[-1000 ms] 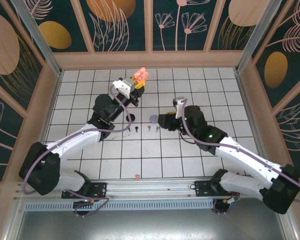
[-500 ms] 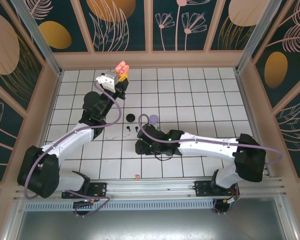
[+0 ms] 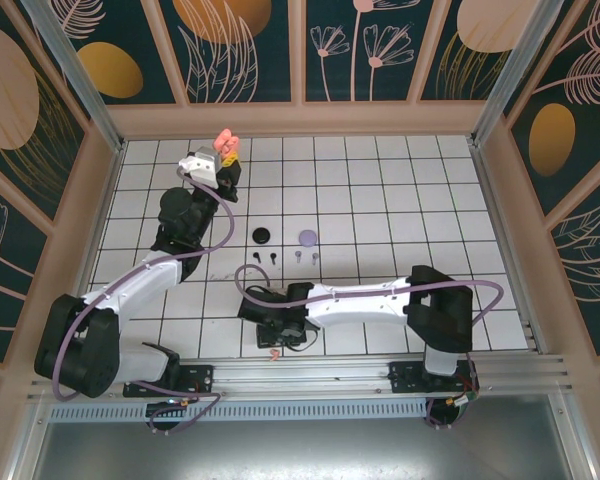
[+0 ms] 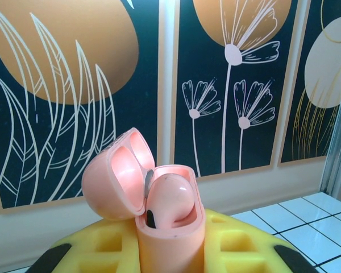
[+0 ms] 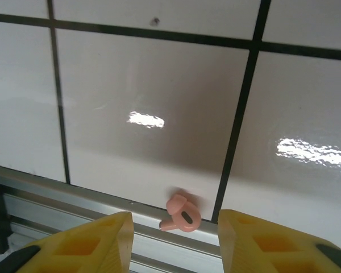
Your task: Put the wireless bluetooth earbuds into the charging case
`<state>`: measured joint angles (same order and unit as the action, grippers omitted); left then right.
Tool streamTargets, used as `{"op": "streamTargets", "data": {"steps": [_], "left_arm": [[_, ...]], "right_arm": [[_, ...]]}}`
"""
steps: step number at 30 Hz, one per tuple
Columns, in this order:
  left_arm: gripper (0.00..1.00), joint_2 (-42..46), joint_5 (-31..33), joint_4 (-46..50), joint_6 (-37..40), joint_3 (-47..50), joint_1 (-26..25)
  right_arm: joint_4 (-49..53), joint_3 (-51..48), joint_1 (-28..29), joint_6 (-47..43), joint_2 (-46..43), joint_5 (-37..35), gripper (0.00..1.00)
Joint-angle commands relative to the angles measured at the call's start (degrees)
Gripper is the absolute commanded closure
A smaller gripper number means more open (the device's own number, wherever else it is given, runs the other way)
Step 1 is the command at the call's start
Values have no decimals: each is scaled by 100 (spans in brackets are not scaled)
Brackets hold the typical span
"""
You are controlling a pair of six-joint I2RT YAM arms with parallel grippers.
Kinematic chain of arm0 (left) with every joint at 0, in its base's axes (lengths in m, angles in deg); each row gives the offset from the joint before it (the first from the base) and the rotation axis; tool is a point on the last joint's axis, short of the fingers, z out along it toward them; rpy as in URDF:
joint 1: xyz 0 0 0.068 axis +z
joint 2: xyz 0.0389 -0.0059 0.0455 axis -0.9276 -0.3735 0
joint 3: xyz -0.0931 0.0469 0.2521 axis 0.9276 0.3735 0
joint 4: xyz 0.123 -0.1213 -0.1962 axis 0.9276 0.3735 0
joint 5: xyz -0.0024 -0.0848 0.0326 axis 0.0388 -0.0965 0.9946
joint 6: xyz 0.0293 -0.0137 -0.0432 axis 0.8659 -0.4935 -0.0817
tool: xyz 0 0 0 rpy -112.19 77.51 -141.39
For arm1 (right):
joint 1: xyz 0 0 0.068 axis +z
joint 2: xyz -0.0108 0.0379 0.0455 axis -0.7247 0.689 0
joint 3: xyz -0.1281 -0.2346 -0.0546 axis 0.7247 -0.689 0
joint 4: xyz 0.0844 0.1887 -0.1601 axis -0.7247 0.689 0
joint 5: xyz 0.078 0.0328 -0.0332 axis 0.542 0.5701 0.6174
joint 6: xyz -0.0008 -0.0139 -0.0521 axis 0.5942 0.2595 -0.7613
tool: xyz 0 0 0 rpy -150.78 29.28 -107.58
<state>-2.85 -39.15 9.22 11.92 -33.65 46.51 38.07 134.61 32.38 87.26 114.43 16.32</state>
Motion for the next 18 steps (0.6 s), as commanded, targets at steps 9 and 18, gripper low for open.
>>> {"op": "streamTargets", "data": {"steps": [9,18], "left_arm": [[100,129,-32,-454,-73,12,64],[100,121,-86,-510,-28,44,90]], "right_arm": [[377,396,95,148,477,280,56],[348,396,94,44,676,397,56]]}}
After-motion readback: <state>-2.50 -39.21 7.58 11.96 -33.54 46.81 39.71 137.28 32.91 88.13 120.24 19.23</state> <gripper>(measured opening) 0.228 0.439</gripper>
